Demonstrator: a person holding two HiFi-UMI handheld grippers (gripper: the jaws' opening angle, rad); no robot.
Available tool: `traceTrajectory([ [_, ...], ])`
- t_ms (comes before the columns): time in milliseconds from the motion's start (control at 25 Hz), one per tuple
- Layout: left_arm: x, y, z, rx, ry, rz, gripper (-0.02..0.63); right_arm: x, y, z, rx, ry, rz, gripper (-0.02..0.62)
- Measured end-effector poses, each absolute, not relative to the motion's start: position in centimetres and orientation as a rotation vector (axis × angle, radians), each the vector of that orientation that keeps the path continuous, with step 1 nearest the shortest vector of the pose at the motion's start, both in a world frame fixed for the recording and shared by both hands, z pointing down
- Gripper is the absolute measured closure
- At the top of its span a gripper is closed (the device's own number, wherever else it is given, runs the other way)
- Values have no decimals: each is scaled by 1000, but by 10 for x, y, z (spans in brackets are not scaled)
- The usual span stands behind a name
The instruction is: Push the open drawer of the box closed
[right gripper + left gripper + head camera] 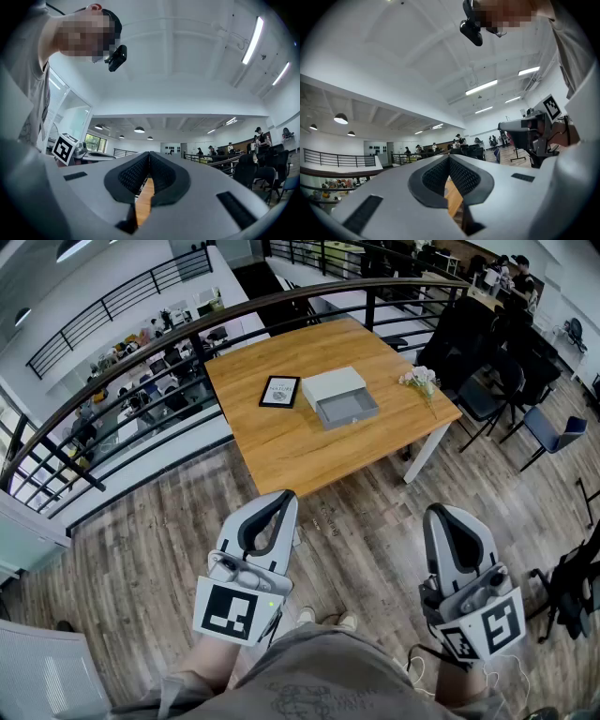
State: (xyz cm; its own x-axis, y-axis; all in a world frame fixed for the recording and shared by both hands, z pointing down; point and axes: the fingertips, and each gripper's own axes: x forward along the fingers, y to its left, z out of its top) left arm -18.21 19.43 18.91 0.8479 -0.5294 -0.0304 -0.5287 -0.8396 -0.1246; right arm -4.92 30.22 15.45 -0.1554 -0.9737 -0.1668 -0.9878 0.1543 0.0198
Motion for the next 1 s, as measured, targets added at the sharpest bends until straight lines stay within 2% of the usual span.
traceTrajectory([
  [840, -126, 218, 194, -2864, 883, -92, 591, 24, 322, 170, -1961, 2261, 102, 561],
  [880, -124, 219, 194, -2859, 883, -89, 591, 29, 324, 169, -1971, 2244, 109, 487],
  [920, -122, 219, 195, -2848, 881, -88, 591, 33, 325, 169, -1975, 2238, 115, 380],
  [1000, -120, 220, 197, -2830, 879, -89, 591, 38, 328, 170, -1976, 2240, 116, 373],
])
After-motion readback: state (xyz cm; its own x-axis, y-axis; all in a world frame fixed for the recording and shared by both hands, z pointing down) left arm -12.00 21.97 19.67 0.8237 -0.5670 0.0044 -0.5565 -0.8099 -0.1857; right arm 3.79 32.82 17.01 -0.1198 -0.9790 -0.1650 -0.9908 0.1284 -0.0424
